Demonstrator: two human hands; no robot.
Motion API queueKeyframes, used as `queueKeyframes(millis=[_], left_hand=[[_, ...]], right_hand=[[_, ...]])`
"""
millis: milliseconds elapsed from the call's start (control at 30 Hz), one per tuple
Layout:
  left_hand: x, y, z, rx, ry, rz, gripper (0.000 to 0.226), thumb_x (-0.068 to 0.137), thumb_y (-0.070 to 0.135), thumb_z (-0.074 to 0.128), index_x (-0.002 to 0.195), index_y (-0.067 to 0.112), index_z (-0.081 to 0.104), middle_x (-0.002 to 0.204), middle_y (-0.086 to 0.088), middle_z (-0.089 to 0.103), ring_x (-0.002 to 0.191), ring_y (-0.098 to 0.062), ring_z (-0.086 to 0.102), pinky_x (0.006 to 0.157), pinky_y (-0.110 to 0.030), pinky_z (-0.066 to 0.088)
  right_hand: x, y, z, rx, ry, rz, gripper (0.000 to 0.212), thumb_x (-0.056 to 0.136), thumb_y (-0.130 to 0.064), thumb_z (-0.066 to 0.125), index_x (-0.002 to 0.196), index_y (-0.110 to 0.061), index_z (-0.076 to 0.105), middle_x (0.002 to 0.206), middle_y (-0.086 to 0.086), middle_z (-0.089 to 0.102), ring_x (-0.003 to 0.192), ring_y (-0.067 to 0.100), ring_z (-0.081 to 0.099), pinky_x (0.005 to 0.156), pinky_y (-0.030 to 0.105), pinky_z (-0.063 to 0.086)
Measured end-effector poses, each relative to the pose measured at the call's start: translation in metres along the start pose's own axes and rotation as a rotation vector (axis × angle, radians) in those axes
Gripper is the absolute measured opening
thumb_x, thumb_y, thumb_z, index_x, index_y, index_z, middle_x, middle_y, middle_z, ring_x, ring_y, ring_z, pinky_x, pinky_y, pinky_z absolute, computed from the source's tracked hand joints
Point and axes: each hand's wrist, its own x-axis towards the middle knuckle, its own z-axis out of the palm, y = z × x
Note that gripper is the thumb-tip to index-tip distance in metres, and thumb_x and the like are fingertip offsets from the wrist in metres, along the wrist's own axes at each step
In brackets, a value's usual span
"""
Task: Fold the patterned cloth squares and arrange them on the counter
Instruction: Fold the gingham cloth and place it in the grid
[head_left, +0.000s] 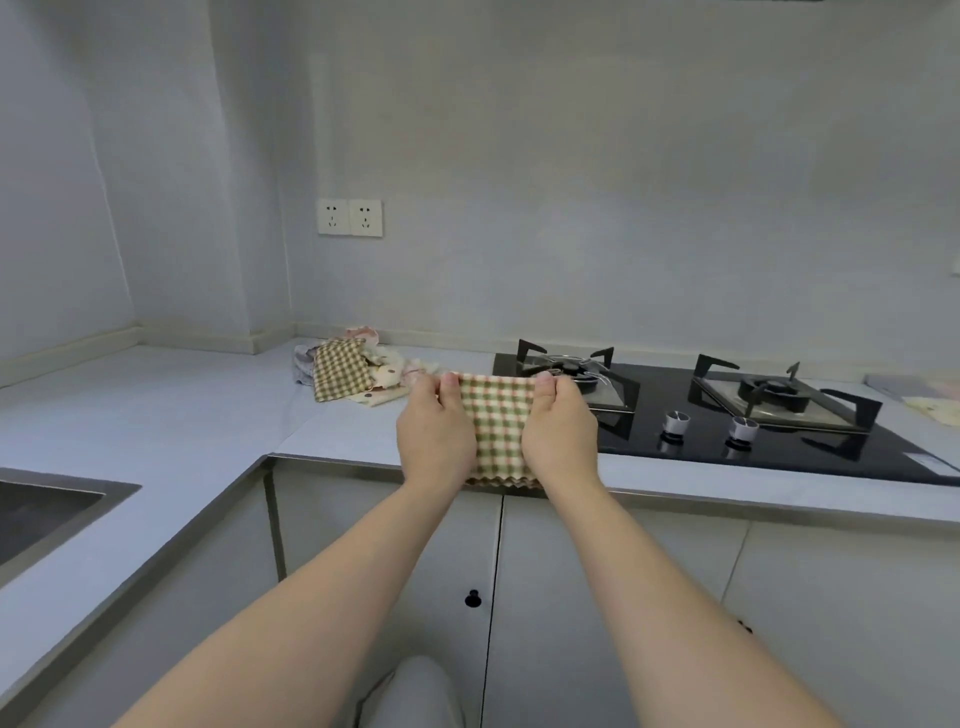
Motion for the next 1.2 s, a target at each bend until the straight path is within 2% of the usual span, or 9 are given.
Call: queueKeyframes(millis=[167,267,400,533,700,800,867,1033,1200], left_hand=[[0.01,-0.007,0.057,-0.048,-0.109,-0.023,0.032,0.108,0.036,0.039,0.092,0.018,0.058,0.078,0.007,0.059,0.071,-0.005,0.053,0.059,-0.018,0.036],[0.017,-0.017,0.109,-0.106,-0.173,-0.046,0.032,0.108,0.039,0.039,0.091,0.02,0.059,0.078,0.007,0.06,0.071,-0.007,0.054,0.063,-0.027,0.04],[0.026,-0.014,0.186,-0.129,-0.288,0.009,0.031,0.108,0.038,0.04,0.092,0.02,0.059,0.08,0.01,0.06,0.069,0.004,0.054,0.059,-0.014,0.04],[0.034,0.012,0.261,-0.134,-0.406,0.047,0.028,0.108,0.036,0.041,0.095,0.021,0.06,0.081,0.011,0.06,0.07,0.006,0.053,0.063,-0.012,0.042],[0.028,0.095,0.329,-0.141,-0.556,-0.022,0.025,0.108,0.037,0.042,0.092,0.025,0.058,0.084,0.011,0.061,0.073,-0.001,0.055,0.066,-0.021,0.043],[0.015,0.171,0.358,-0.127,-0.64,-0.051,0.025,0.108,0.036,0.042,0.087,0.03,0.056,0.084,0.009,0.062,0.073,-0.003,0.056,0.067,-0.024,0.047],[0.0,0.223,0.374,-0.135,-0.709,-0.077,0.026,0.108,0.036,0.042,0.089,0.026,0.058,0.085,0.006,0.063,0.073,-0.007,0.057,0.068,-0.028,0.049],[-0.059,0.326,0.408,-0.15,-0.865,-0.115,0.028,0.108,0.032,0.041,0.101,0.014,0.062,0.083,0.009,0.061,0.07,-0.002,0.054,0.061,-0.017,0.043],[-0.125,0.372,0.445,-0.163,-0.989,-0.168,0.025,0.108,0.032,0.041,0.097,0.017,0.058,0.089,0.004,0.061,0.077,-0.008,0.057,0.066,-0.026,0.046]], right_hand=[[0.032,0.041,-0.015,-0.008,0.09,0.044,0.038,0.111,-0.036,0.032,0.088,-0.013,0.051,0.072,-0.004,0.051,0.062,0.008,0.045,0.05,0.009,0.036],[0.064,0.074,-0.029,-0.037,0.146,0.065,0.04,0.111,-0.036,0.033,0.088,-0.012,0.055,0.073,-0.002,0.053,0.06,0.007,0.043,0.052,0.014,0.036],[0.115,0.113,-0.058,-0.104,0.258,0.095,0.038,0.111,-0.035,0.035,0.076,-0.023,0.047,0.069,-0.006,0.049,0.057,0.001,0.045,0.053,0.013,0.036],[0.164,0.141,-0.099,-0.134,0.355,0.204,0.038,0.11,-0.036,0.036,0.088,-0.014,0.058,0.074,-0.006,0.054,0.063,-0.006,0.049,0.056,0.012,0.037],[0.214,0.117,-0.185,-0.107,0.433,0.339,0.039,0.11,-0.037,0.036,0.087,-0.013,0.057,0.075,-0.003,0.056,0.063,0.005,0.047,0.055,0.012,0.039],[0.236,0.085,-0.255,-0.118,0.48,0.398,0.039,0.11,-0.036,0.036,0.077,-0.021,0.05,0.073,-0.004,0.054,0.062,0.006,0.047,0.052,0.016,0.036],[0.245,0.061,-0.306,-0.138,0.52,0.44,0.038,0.11,-0.035,0.036,0.079,-0.018,0.051,0.072,-0.003,0.054,0.061,0.006,0.046,0.05,0.017,0.034],[0.24,0.028,-0.426,-0.177,0.613,0.56,0.035,0.11,-0.033,0.037,0.093,-0.011,0.058,0.076,-0.002,0.056,0.065,0.005,0.046,0.051,0.011,0.036],[0.225,0.041,-0.509,-0.243,0.676,0.644,0.037,0.11,-0.034,0.036,0.08,-0.017,0.051,0.075,-0.002,0.054,0.065,0.009,0.046,0.051,0.022,0.03]])
